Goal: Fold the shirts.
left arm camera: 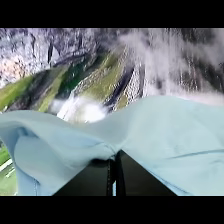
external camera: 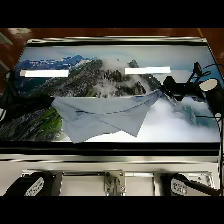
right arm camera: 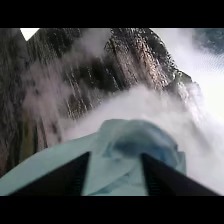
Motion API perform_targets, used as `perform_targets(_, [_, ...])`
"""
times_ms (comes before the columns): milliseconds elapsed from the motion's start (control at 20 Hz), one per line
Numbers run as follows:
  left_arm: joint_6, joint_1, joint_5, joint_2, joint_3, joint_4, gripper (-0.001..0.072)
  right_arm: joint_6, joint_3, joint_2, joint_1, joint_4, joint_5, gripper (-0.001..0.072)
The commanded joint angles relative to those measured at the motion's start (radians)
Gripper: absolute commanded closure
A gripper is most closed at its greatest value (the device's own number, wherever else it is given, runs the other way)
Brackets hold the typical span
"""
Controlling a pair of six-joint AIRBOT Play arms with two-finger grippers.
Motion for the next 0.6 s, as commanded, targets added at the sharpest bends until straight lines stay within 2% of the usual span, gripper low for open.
perform_targets(0, [0.003, -0.011, 0.010, -0.042, -0.016, -0.004, 0.0669, -0.103, 0.022, -0.037, -0.042, 0.005, 0.109, 0.0025])
perform_targets(150, [0.005, 0.031, -0.079, -0.021, 0.011, -0.004, 0.0669, -0.111, 0.019, -0.001, -0.132, -0.141, 0.501, 0.0051])
perform_targets(250, [0.006, 0.037, -0.101, -0.010, 0.012, -0.004, 0.0669, -0.120, -0.077, 0.024, -0.124, -0.163, 0.615, 0.0058])
perform_targets(450, [0.006, 0.035, -0.142, -0.010, 0.013, -0.005, 0.0669, -0.043, -0.361, 0.036, -0.007, -0.154, 0.393, 0.0057])
perform_targets(550, [0.006, 0.035, -0.158, -0.010, 0.013, -0.005, 0.0669, -0.032, -0.440, 0.029, 0.068, -0.093, 0.265, 0.0057])
